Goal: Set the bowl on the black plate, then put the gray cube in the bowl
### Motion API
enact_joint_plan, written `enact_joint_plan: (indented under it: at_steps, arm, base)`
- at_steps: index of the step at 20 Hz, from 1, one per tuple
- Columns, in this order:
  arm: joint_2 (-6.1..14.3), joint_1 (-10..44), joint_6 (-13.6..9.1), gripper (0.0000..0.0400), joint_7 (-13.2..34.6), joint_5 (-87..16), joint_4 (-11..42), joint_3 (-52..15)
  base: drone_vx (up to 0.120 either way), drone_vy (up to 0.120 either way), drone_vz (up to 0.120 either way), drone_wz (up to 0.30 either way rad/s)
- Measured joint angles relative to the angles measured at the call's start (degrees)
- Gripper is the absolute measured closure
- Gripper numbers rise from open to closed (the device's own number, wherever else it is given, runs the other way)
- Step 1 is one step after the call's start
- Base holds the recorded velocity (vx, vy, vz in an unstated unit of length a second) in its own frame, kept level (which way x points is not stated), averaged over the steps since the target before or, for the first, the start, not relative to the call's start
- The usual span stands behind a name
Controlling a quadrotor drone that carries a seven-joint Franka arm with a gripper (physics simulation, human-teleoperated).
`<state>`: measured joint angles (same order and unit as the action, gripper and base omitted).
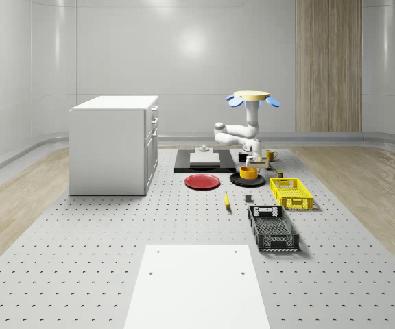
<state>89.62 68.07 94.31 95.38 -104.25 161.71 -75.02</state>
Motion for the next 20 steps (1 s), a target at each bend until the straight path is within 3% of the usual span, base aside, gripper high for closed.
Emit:
enact_joint_plan:
  at_steps: [13, 16, 20]
  arm:
    - [0.84, -4.25, 1.99, 0.03, -0.81, -7.36, 2.9, 7.6]
    - [0.73, -4.48, 2.23, 0.0154, -0.93, -8.73, 2.87, 8.97]
    - [0.49, -5.03, 1.81, 0.0057, -1.12, -8.72, 3.26, 8.86]
  base:
    - [0.0, 0.0, 0.0, 0.0]
    - [0.0, 0.0, 0.027, 0.0]
    - [0.04, -0.02, 0.12, 0.0]
